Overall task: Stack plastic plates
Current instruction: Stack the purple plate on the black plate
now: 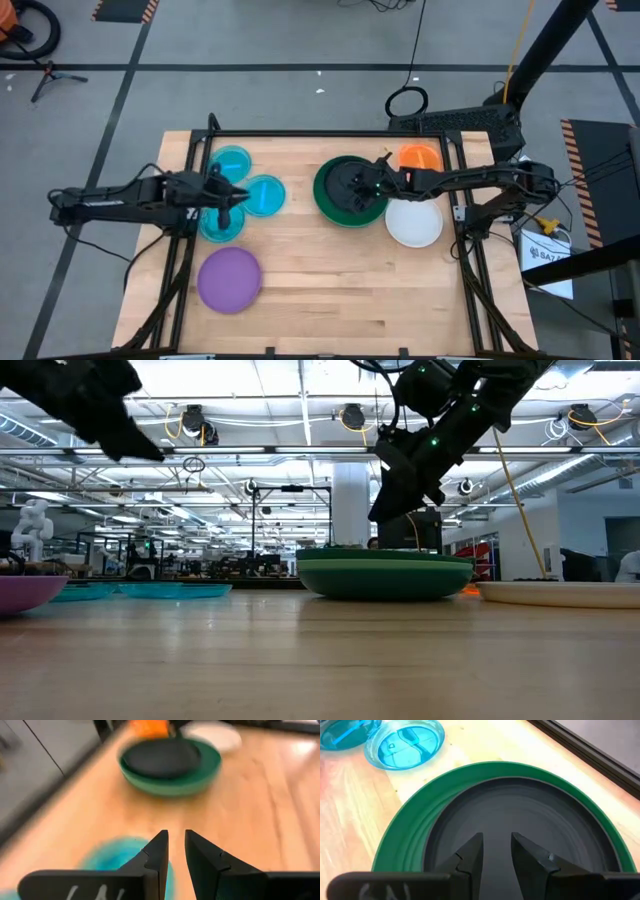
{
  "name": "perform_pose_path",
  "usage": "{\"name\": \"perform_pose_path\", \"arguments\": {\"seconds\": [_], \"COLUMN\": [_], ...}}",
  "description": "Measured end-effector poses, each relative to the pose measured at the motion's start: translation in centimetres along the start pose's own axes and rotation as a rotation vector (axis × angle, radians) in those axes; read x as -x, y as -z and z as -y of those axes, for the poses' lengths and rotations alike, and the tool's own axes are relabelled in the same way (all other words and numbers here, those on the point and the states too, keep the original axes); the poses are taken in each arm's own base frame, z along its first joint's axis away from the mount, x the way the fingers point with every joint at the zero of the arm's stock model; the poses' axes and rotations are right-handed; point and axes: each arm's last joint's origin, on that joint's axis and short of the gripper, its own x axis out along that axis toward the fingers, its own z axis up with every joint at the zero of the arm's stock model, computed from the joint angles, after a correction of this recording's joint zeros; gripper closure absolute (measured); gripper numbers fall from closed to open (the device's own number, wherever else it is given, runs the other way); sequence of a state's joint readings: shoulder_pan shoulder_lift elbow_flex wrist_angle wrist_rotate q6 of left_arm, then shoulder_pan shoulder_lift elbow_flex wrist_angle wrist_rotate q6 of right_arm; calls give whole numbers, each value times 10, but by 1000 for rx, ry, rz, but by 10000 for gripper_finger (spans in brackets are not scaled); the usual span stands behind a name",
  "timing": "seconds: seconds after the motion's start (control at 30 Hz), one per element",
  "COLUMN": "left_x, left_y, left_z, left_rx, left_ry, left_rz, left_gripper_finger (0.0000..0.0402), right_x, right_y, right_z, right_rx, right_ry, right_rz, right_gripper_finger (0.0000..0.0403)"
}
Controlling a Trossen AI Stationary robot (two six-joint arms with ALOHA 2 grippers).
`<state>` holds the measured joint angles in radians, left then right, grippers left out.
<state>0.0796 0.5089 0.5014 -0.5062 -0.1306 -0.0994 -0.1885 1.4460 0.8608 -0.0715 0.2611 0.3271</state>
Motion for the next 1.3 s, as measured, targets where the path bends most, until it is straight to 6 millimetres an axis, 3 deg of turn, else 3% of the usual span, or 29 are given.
{"name": "perform_pose_path", "arguments": {"seconds": [0.4, 0.7, 0.97, 1.07, 1.3], "left_x": [-28, -47, -57, -57, -58], "left_y": [16, 42, 52, 52, 53], "left_z": [40, 75, 82, 82, 80], "left_rx": [135, -4, -93, -105, -154], "left_ry": [264, 321, 299, 302, 246], "left_rz": [-305, -556, -622, -618, -608], "left_gripper_finger": [330, 330, 327, 306, 201], "right_x": [0, 0, 0, 0, 0], "right_y": [0, 0, 0, 0, 0], "right_z": [0, 0, 0, 0, 0], "right_rx": [0, 8, 8, 8, 8], "right_ry": [-1, -1, -2, -4, -4], "right_rz": [0, 0, 0, -1, -1], "right_gripper_finger": [310, 310, 310, 310, 310]}}
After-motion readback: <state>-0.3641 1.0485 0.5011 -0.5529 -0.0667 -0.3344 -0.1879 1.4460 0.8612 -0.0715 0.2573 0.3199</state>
